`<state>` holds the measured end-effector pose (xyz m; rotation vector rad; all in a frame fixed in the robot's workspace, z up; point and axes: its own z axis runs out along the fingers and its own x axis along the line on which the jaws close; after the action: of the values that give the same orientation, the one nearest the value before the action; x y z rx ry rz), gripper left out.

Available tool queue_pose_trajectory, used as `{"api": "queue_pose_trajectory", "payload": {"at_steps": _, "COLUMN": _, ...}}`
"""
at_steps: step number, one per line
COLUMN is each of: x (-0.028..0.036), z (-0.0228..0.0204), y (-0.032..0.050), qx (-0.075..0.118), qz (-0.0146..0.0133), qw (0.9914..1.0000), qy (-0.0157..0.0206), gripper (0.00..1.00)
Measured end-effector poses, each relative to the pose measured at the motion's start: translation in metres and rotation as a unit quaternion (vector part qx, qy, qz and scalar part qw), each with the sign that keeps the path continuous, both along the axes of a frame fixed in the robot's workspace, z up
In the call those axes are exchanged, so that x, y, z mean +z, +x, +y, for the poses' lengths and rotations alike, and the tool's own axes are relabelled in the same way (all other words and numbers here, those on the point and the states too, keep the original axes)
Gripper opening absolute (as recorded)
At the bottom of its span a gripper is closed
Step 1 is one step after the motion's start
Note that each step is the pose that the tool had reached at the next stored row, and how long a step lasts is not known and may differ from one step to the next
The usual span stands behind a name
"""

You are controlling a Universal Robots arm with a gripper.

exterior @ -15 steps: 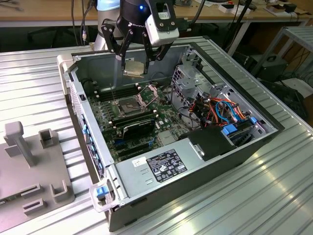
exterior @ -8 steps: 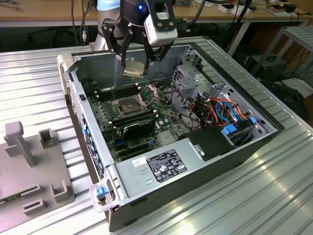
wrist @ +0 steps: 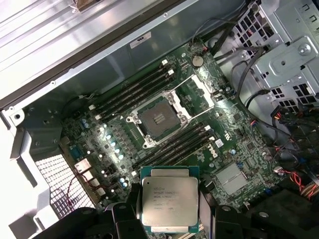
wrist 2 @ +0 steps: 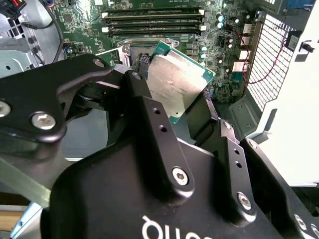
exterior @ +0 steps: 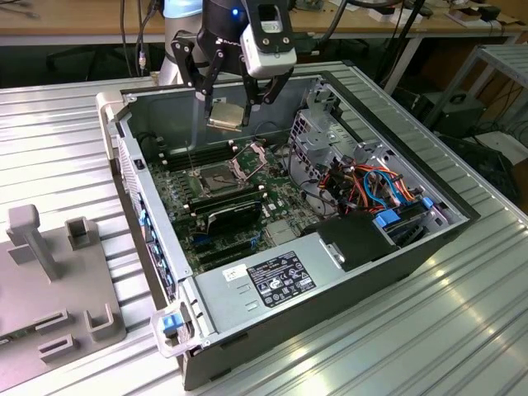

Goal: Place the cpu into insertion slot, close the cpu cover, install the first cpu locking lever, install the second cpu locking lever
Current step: 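Place the cpu into insertion slot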

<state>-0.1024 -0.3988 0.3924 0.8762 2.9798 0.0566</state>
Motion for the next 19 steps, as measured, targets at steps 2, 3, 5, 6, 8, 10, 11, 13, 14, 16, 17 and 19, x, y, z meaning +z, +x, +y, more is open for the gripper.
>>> {"api": "queue_pose_trajectory", "payload": {"at_steps": 2, "x": -0.0001, "z": 0.0, "y": 0.0, "qx": -0.004, "qz": 0.0, "qw": 0.99999, "qy": 0.0, "gripper": 0.55}}
{"api": "queue_pose_trajectory", "payload": {"at_steps": 3, "x": -0.0001, "z": 0.0, "y": 0.0, "qx": -0.005, "qz": 0.0, "qw": 0.99999, "qy": 0.0, "gripper": 0.55}}
{"api": "queue_pose_trajectory", "payload": {"at_steps": 5, "x": -0.0002, "z": 0.0, "y": 0.0, "qx": -0.009, "qz": 0.0, "qw": 0.99996, "qy": 0.0, "gripper": 0.55}}
{"api": "queue_pose_trajectory", "payload": {"at_steps": 6, "x": -0.0002, "z": 0.0, "y": 0.0, "qx": -0.011, "qz": 0.0, "qw": 0.99994, "qy": -0.0001, "gripper": 0.55}}
{"api": "queue_pose_trajectory", "payload": {"at_steps": 8, "x": -0.0002, "z": 0.0001, "y": 0.0, "qx": -0.014, "qz": 0.0, "qw": 0.99991, "qy": -0.0004, "gripper": 0.55}}
{"api": "queue_pose_trajectory", "payload": {"at_steps": 10, "x": -0.0003, "z": 0.0, "y": 0.0, "qx": -0.017, "qz": 0.0, "qw": 0.99985, "qy": -0.0008, "gripper": 0.55}}
{"api": "queue_pose_trajectory", "payload": {"at_steps": 11, "x": -0.0003, "z": 0.0001, "y": 0.0, "qx": -0.019, "qz": 0.0, "qw": 0.99981, "qy": -0.0009, "gripper": 0.55}}
{"api": "queue_pose_trajectory", "payload": {"at_steps": 13, "x": -0.0003, "z": 0.0001, "y": 0.0, "qx": -0.023, "qz": 0.0, "qw": 0.99974, "qy": -0.001, "gripper": 0.55}}
{"api": "queue_pose_trajectory", "payload": {"at_steps": 14, "x": -0.0004, "z": 0.0001, "y": 0.0, "qx": -0.025, "qz": 0.0, "qw": 0.99969, "qy": -0.001, "gripper": 0.55}}
{"api": "queue_pose_trajectory", "payload": {"at_steps": 16, "x": -0.0004, "z": 0.0, "y": 0.0, "qx": -0.028, "qz": 0.0, "qw": 0.99961, "qy": -0.001, "gripper": 0.55}}
{"api": "queue_pose_trajectory", "payload": {"at_steps": 17, "x": -0.0004, "z": 0.0001, "y": 0.0, "qx": -0.029, "qz": 0.0, "qw": 0.99957, "qy": -0.001, "gripper": 0.55}}
{"api": "queue_pose_trajectory", "payload": {"at_steps": 19, "x": -0.0004, "z": 0.0001, "y": 0.0, "qx": -0.032, "qz": 0.0, "qw": 0.99949, "qy": -0.001, "gripper": 0.55}}
